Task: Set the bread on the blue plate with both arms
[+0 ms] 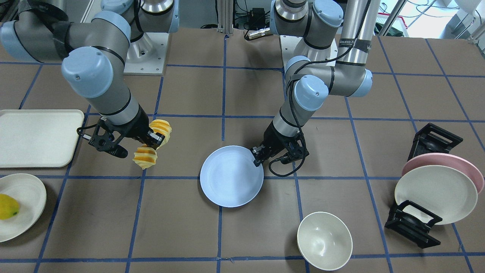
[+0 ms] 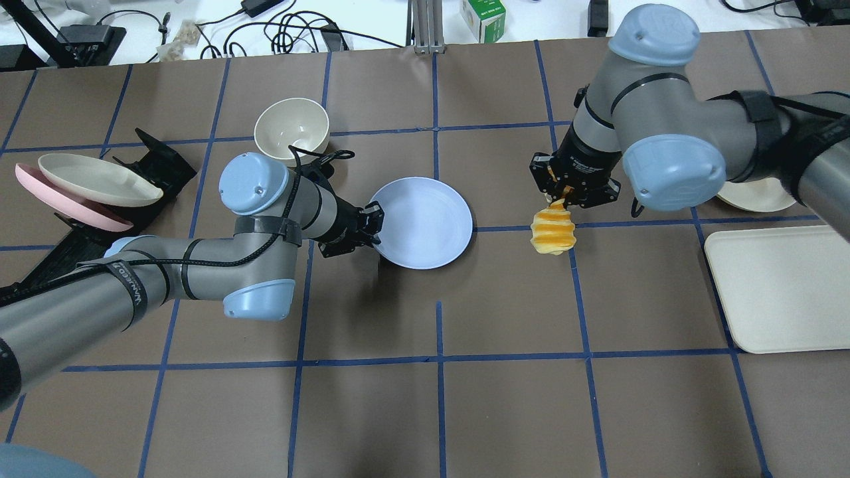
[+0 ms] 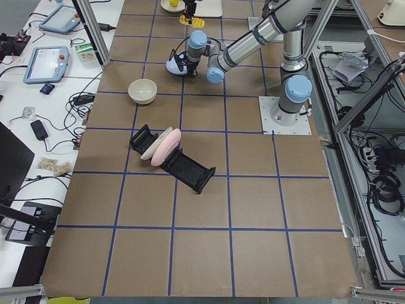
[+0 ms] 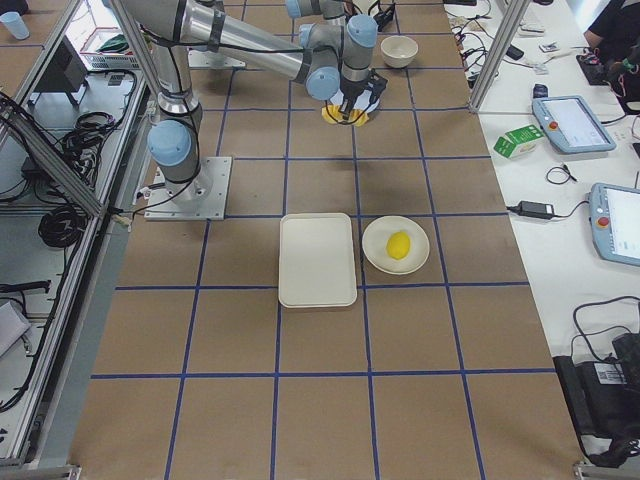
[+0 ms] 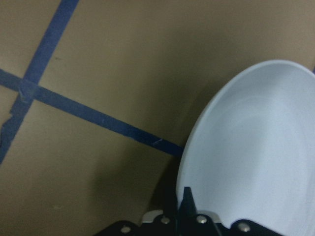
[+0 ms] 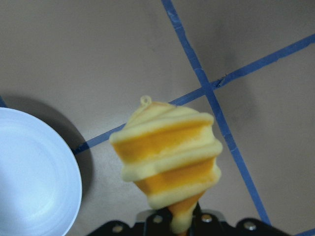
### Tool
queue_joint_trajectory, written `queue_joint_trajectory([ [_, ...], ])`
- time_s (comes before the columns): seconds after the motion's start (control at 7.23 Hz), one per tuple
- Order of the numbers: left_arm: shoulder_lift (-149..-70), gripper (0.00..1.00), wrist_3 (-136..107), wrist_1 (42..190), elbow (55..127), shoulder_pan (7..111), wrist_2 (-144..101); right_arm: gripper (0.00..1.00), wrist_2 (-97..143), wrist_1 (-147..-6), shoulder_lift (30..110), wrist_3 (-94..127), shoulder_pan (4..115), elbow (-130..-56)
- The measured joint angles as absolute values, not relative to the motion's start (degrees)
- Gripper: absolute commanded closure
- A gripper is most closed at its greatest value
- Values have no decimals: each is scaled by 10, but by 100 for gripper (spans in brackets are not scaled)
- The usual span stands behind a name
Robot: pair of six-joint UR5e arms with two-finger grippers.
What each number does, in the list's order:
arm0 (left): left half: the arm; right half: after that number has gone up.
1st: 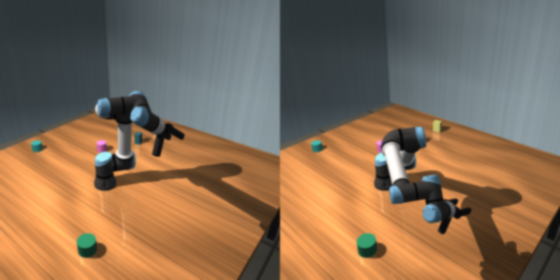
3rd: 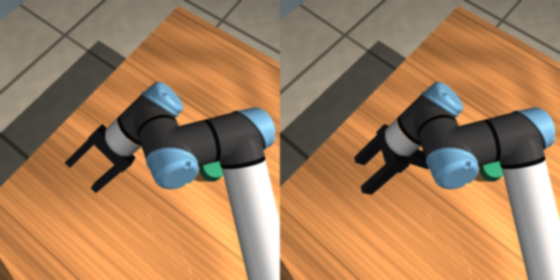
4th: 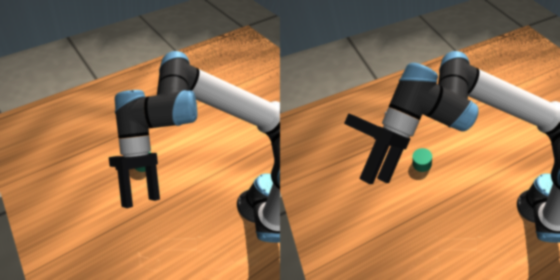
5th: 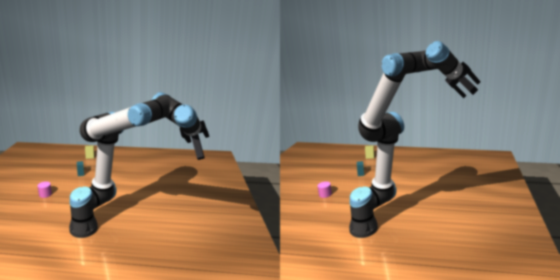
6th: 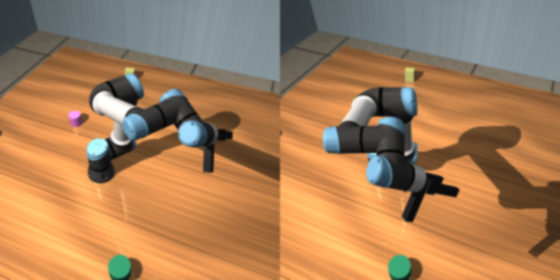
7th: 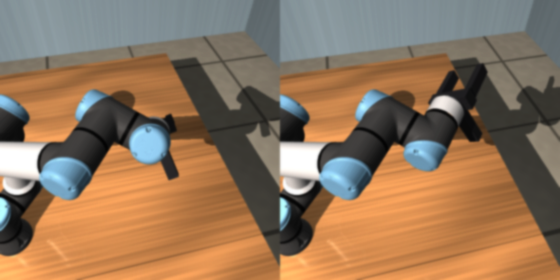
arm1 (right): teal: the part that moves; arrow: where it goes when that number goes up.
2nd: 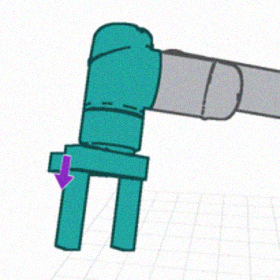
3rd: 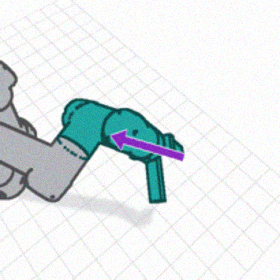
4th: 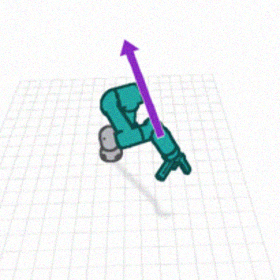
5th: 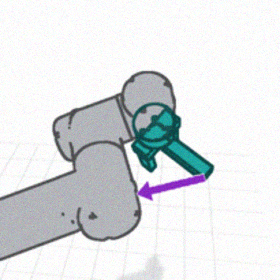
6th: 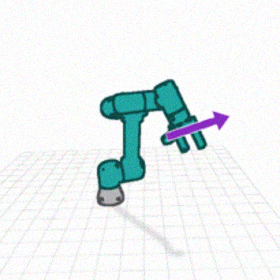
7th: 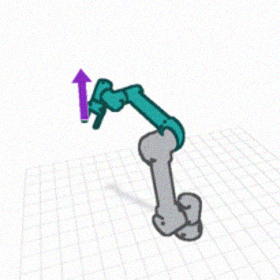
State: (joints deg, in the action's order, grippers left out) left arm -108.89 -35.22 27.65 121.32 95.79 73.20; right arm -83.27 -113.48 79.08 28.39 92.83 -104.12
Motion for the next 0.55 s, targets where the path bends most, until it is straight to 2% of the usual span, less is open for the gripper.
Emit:
queue_joint_trajectory([
  [0.28,-1079,0,-375,272,1208,967,743,100,-830,-1168,774,335,966,-1035],
  [0.55,-1035,0,-341,327,1178,951,765,100,-830,-1178,742,389,1009,-1006],
])
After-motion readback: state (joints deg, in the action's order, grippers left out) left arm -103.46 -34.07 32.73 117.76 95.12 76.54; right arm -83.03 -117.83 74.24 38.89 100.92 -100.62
